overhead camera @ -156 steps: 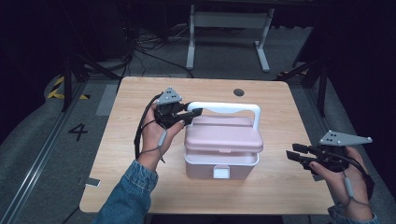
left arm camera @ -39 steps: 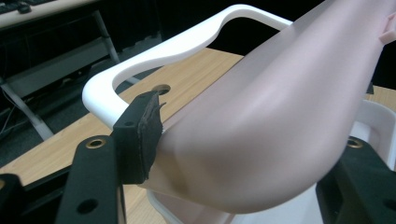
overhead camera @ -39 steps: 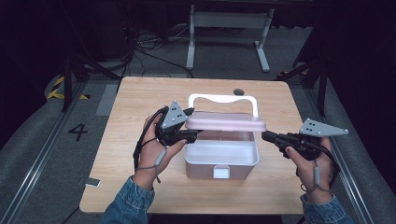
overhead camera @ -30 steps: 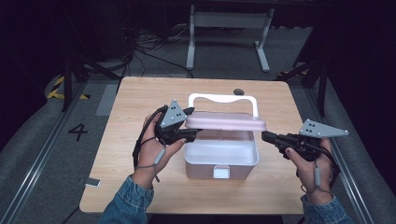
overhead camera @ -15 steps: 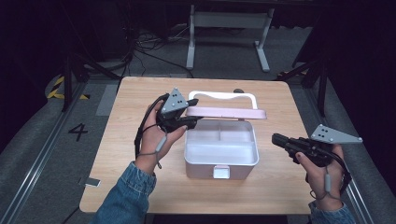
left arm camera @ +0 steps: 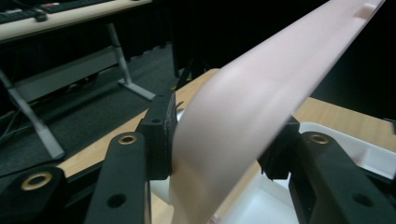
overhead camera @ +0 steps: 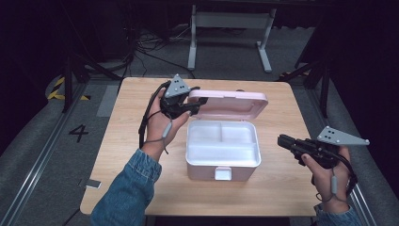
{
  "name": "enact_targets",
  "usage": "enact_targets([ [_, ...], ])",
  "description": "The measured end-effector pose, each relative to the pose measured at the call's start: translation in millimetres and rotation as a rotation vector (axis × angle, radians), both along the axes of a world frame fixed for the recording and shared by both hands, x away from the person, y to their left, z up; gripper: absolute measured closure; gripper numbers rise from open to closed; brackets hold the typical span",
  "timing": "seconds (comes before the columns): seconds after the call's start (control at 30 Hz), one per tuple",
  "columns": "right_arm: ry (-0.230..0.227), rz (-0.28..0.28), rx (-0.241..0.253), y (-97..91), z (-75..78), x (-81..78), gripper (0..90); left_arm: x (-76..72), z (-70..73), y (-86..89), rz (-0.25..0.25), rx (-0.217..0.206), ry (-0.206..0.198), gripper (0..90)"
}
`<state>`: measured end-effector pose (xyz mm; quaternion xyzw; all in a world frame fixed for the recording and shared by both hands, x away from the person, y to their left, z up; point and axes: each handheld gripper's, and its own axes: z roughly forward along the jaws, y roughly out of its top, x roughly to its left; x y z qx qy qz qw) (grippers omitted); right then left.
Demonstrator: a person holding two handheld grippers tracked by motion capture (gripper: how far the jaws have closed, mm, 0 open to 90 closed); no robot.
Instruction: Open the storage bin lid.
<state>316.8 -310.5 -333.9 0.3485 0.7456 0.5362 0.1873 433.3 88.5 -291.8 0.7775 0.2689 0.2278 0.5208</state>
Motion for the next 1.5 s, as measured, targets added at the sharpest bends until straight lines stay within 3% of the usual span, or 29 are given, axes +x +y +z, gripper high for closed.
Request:
enact_targets([
  [0.1, -0.005, -0.001, 0.01, -2.5, 1.1, -0.1, 81.9, 6.5, 1.6, -3.6, 0.019, 0.018, -0.005, 53.3],
  [0.6, -0.003, -0.032, 0.009, -13.3, 0.3, 3.7, 75.1, 36.4, -2.8, -10.1, 0.061, 0.016, 0.034, 48.8],
  [0.9, 0.049, -0.08, -0.077, -25.1, -12.3, 17.1, 62.6, 49.4, -7.1, -13.9, 0.088, 0.016, 0.047, 45.4],
  [1.13, 0.081, -0.087, -0.084, -28.9, -18.4, 21.4, 61.7, 62.4, -7.8, -17.0, 0.097, 0.041, 0.086, 42.1],
  [1.37, 0.095, -0.086, -0.084, -31.6, -21.7, 23.3, 61.7, 76.1, -15.1, -16.0, 0.102, 0.017, 0.126, 39.0],
  [1.5, 0.102, -0.08, -0.079, -32.1, -24.4, 24.5, 61.7, 83.3, -22.0, -15.8, 0.112, 0.022, 0.127, 37.0],
])
